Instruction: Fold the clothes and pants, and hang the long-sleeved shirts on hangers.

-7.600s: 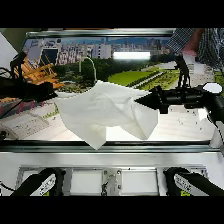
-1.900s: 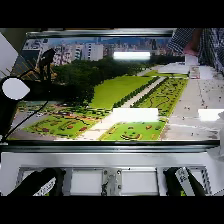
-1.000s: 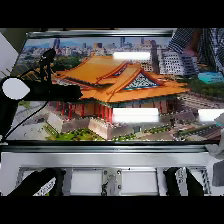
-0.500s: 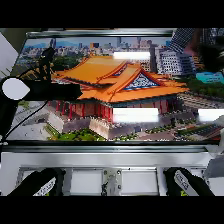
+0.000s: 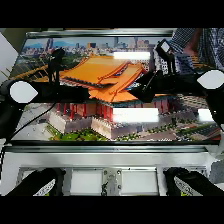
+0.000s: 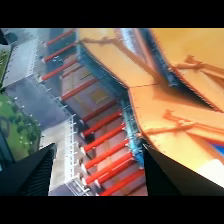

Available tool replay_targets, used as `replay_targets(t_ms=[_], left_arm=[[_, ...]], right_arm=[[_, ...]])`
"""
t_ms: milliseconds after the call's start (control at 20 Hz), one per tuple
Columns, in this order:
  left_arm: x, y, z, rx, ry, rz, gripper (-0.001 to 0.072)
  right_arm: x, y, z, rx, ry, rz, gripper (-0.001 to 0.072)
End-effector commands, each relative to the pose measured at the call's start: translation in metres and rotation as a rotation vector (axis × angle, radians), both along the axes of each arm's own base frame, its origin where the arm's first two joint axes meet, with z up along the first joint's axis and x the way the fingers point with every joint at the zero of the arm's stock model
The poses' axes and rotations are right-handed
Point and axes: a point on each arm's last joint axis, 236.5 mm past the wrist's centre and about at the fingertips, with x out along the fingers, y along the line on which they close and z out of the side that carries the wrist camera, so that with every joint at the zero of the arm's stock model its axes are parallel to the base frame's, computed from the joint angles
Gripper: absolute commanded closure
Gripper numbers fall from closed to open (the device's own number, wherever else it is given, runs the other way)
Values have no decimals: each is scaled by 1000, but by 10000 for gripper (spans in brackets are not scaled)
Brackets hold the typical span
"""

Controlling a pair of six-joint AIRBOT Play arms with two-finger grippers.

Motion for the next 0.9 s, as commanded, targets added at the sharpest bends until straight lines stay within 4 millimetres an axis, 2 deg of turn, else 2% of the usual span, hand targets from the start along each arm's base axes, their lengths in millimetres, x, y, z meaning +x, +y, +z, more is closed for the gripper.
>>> replay_targets(t_ms=[0,100,150,200,250,850], left_arm=[[-5,-8,1,-1,-3,-24,690],[-5,-8,0,-1,-3,-24,690],[-5,-8,1,-1,-3,-24,690],[-5,-8,1,-1,-3,-23,690],[-5,-8,1,-1,-3,-23,690],[-5,-8,1,-1,-3,-24,690]], right_arm=[[-8,12,-7,-17,18,31,129],[-8,12,-8,-16,19,31,150],[-9,12,-8,-17,22,34,365],[-12,12,-9,-20,30,45,621],[-13,12,-9,-21,32,48,684],[-13,12,-9,-21,32,48,685]])
